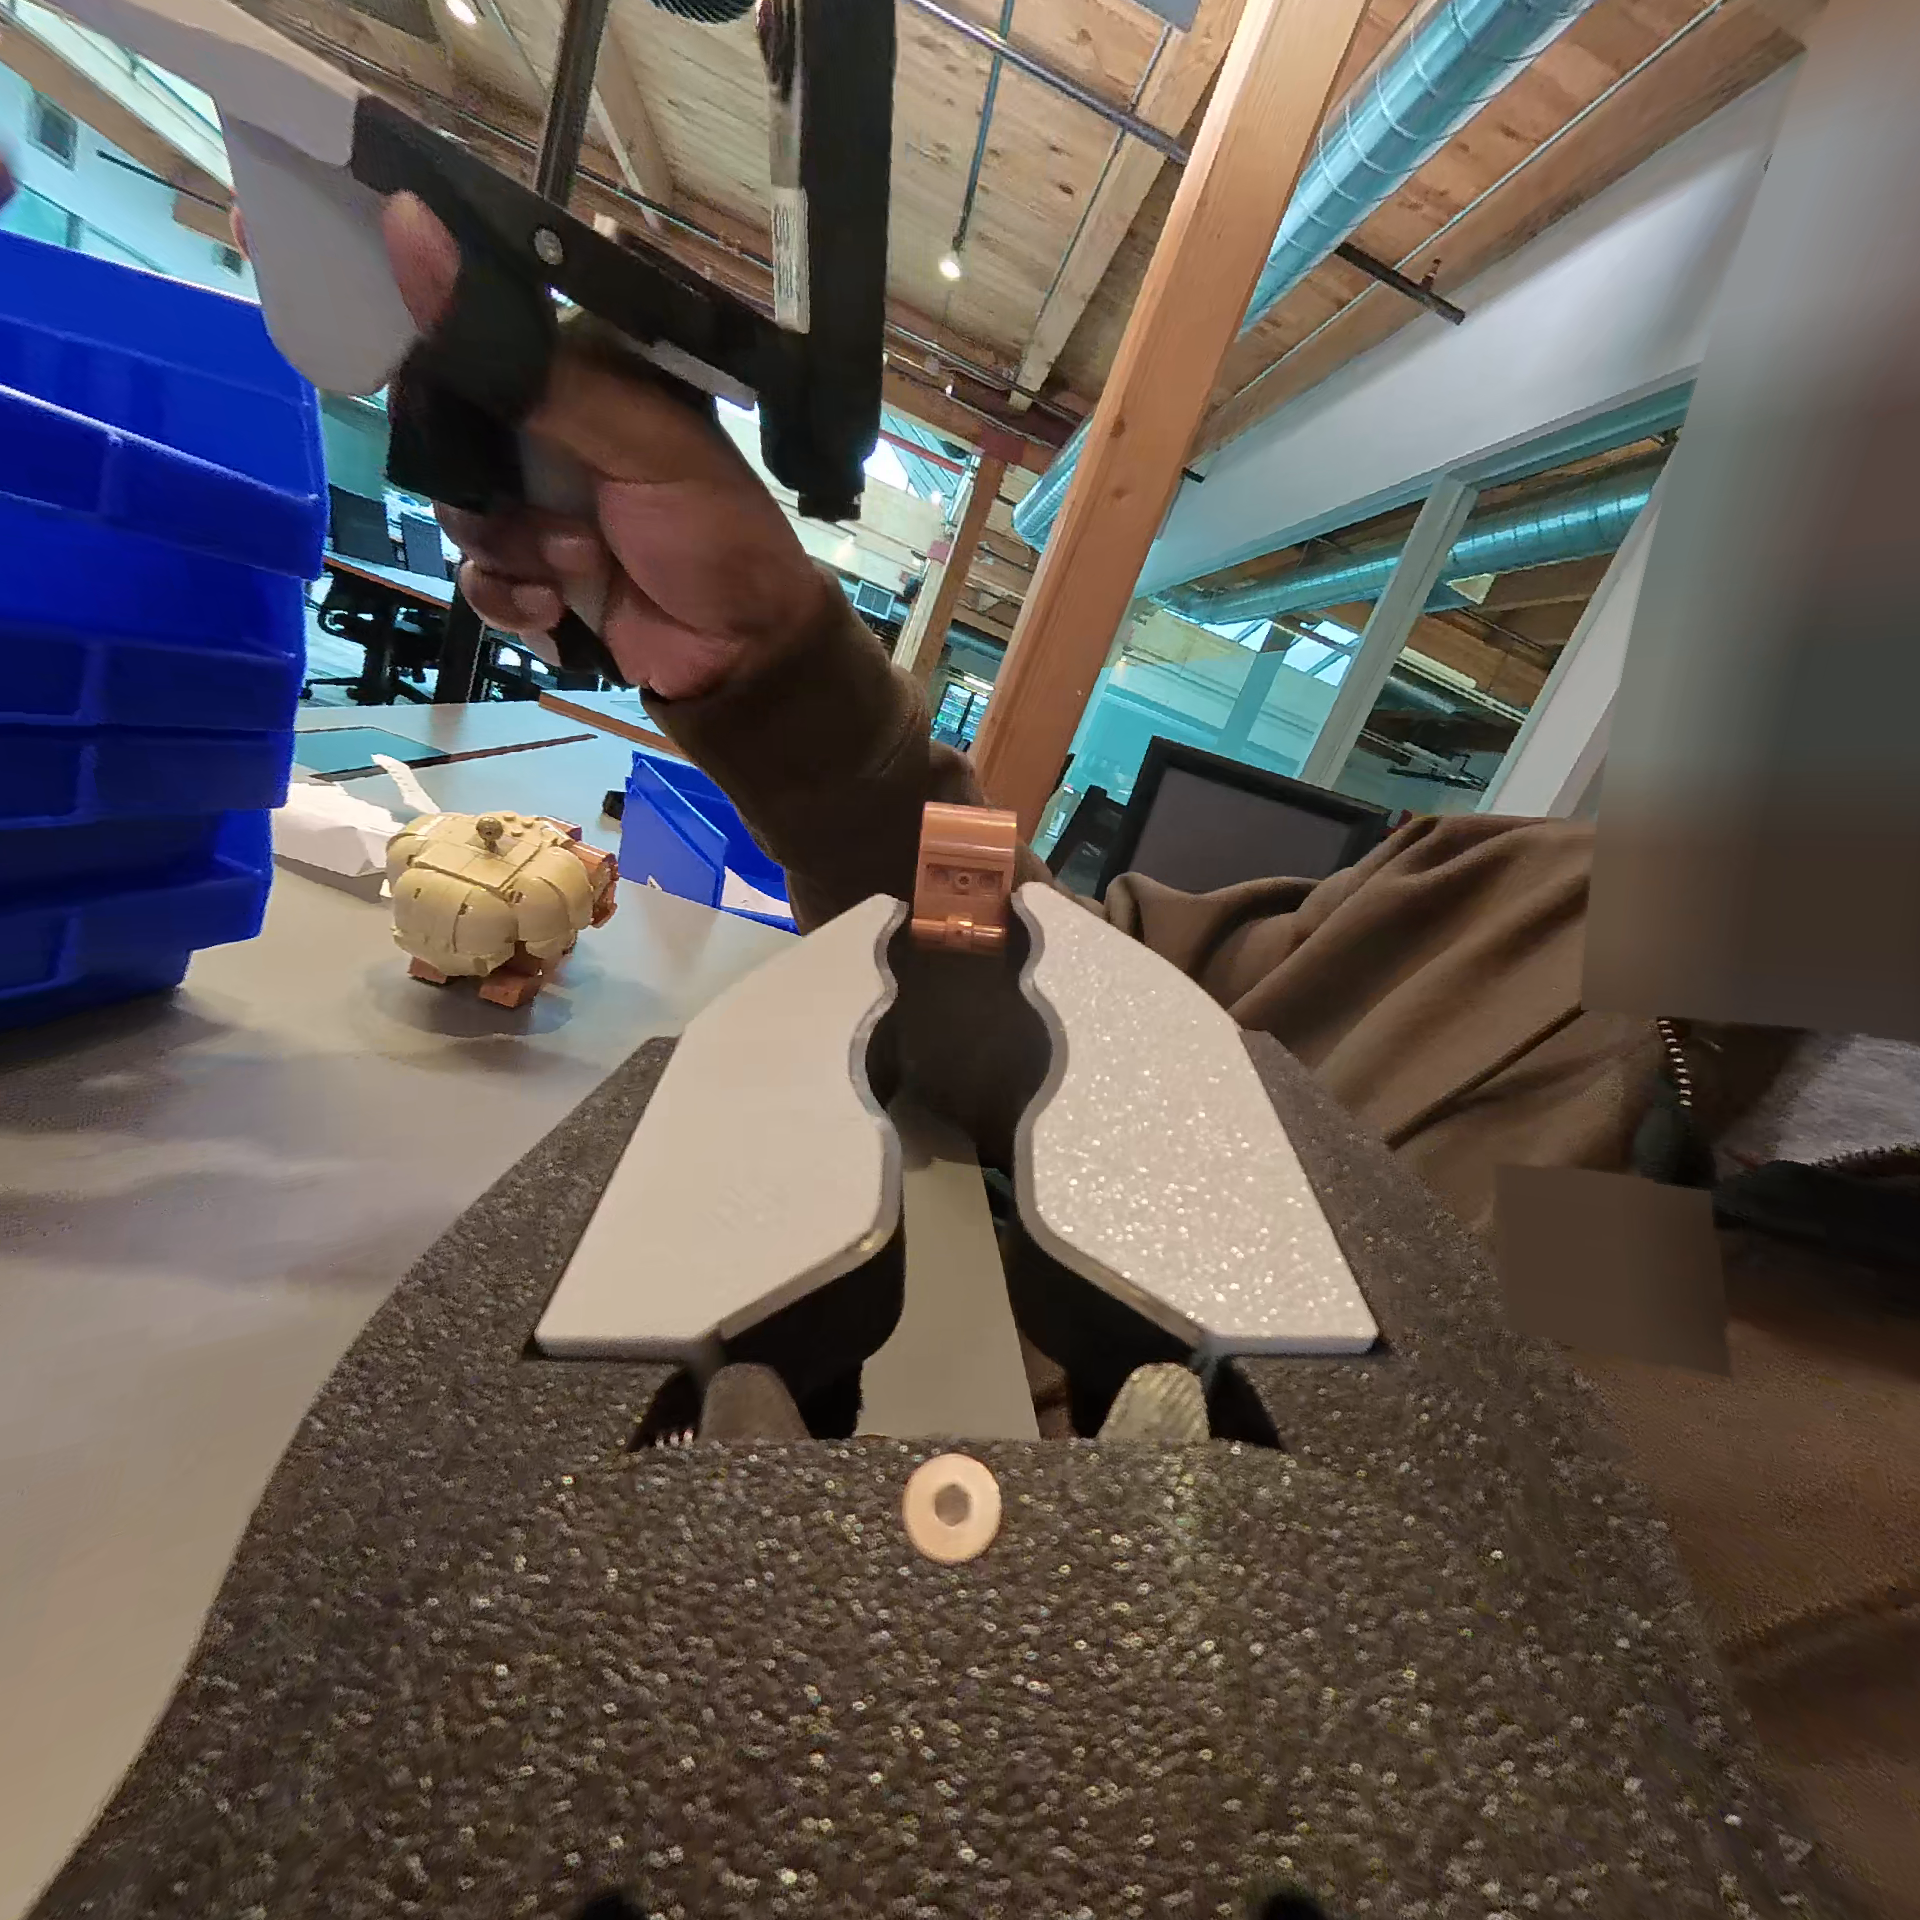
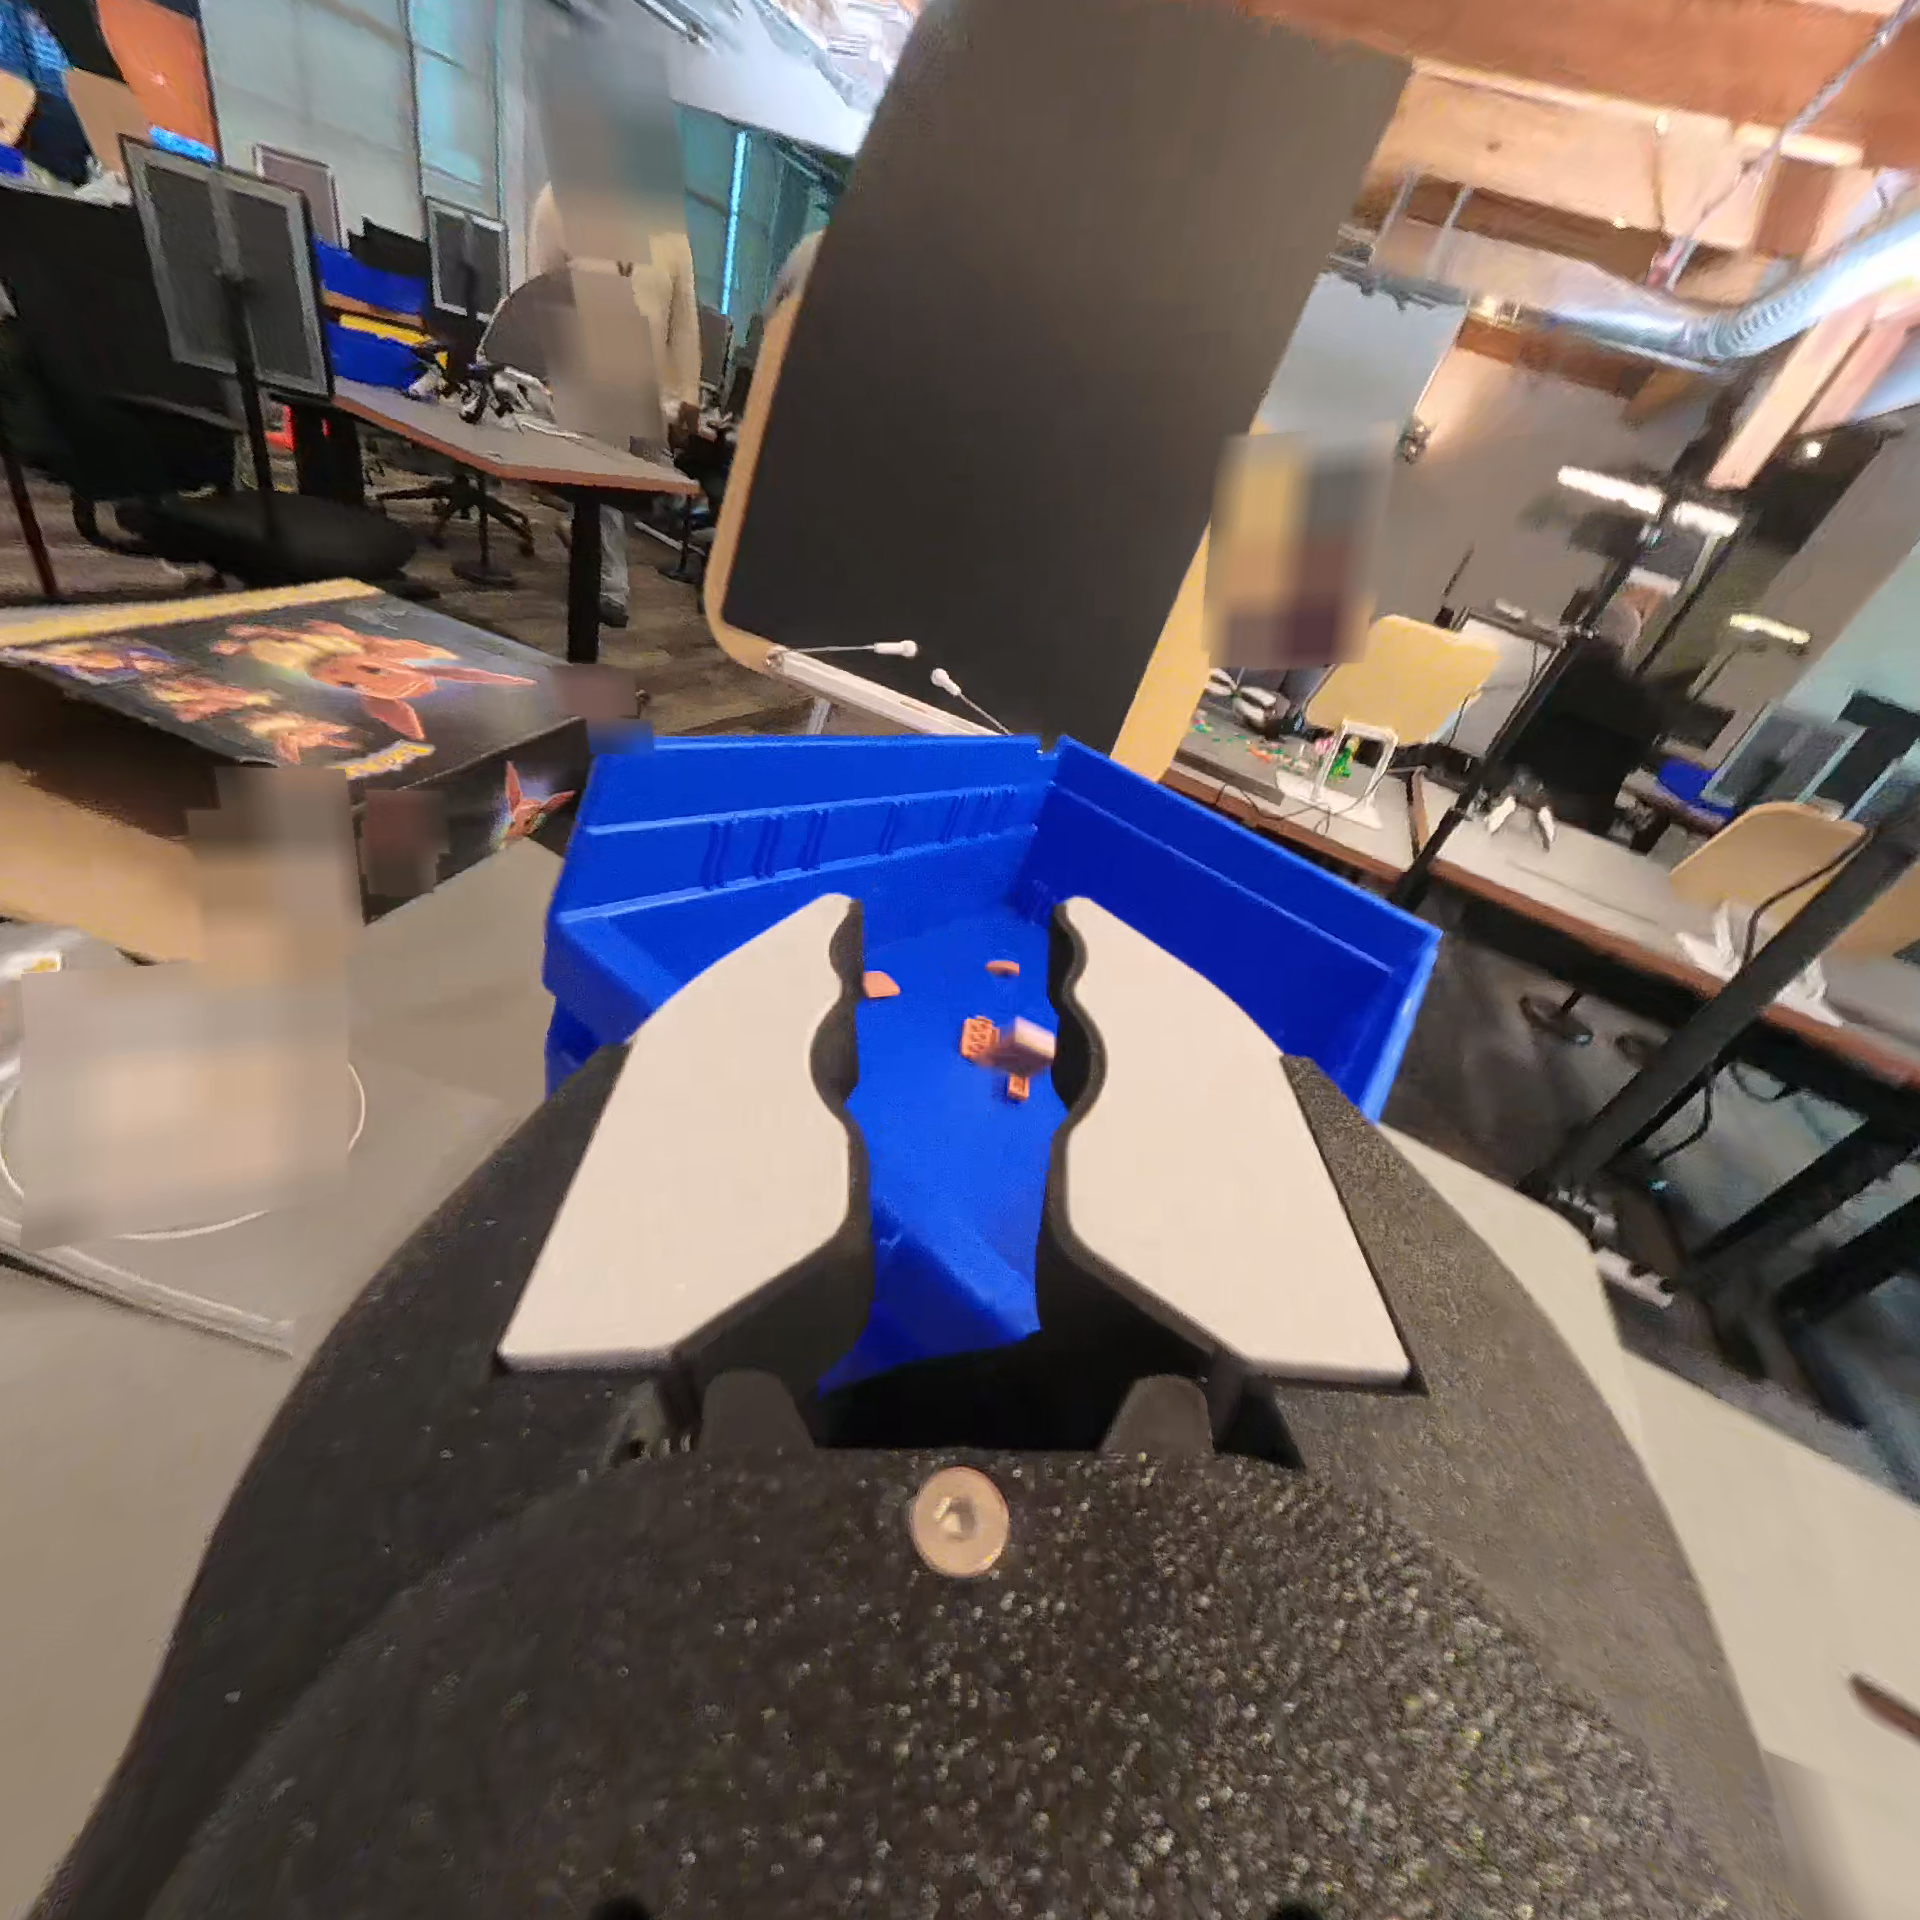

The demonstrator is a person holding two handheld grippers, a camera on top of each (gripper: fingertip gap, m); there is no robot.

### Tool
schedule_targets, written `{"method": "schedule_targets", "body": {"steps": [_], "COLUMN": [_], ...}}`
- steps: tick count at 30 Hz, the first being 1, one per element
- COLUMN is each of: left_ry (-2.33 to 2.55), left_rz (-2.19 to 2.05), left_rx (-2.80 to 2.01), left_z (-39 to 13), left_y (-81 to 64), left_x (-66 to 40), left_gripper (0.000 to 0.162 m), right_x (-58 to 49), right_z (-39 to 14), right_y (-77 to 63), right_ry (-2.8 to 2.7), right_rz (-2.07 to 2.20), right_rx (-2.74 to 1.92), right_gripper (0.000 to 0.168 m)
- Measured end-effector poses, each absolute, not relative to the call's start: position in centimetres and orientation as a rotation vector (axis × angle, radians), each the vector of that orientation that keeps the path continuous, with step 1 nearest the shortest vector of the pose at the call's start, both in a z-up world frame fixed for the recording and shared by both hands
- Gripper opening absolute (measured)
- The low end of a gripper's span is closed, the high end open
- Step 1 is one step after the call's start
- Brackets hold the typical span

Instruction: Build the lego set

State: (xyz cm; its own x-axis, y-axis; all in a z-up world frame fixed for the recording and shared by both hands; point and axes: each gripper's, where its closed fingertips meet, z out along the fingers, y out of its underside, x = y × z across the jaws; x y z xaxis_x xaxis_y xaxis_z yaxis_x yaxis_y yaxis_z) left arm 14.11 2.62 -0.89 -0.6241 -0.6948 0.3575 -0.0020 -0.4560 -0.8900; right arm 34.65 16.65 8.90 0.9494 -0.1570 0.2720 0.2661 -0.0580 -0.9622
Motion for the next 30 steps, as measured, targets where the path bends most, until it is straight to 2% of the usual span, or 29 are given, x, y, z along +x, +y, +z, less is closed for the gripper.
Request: {"method": "schedule_targets", "body": {"steps": [4,7,10,13,22,24,30], "left_ry": [1.288,1.281,1.253,1.242,1.337,1.361,1.395], "left_rz": [-2.144,-2.123,-2.112,-2.014,-1.674,-1.677,-1.665], "left_rx": [-1.021,-1.028,-1.043,-1.039,-0.983,-0.971,-0.982], "left_z": [-0.7,-0.8,-0.7,-0.8,-1.7,-1.8,-2.2], "left_y": [2.6,2.7,3.1,3.4,3.0,2.6,2.3], "left_x": [14.0,14.1,14.3,14.5,15.2,15.2,15.4], "left_gripper": [0.017,0.017,0.017,0.017,0.017,0.017,0.016], "right_x": [34.6,31.1,24.3,18.9,15.3,15.0,14.3], "right_z": [7.4,5.9,1.7,-1.2,-0.4,-0.1,-0.7], "right_y": [14.6,11.3,8.1,5.5,4.2,3.7,3.2], "right_ry": [-0.102,-0.224,-0.431,-0.533,-0.546,-0.57,-0.601], "right_rz": [-0.358,-0.288,-0.033,0.259,0.642,0.673,0.742], "right_rx": [-1.573,-1.487,-1.453,-1.452,-1.386,-1.358,-1.387], "right_gripper": [0.038,0.033,0.024,0.023,0.024,0.019,0.02]}}
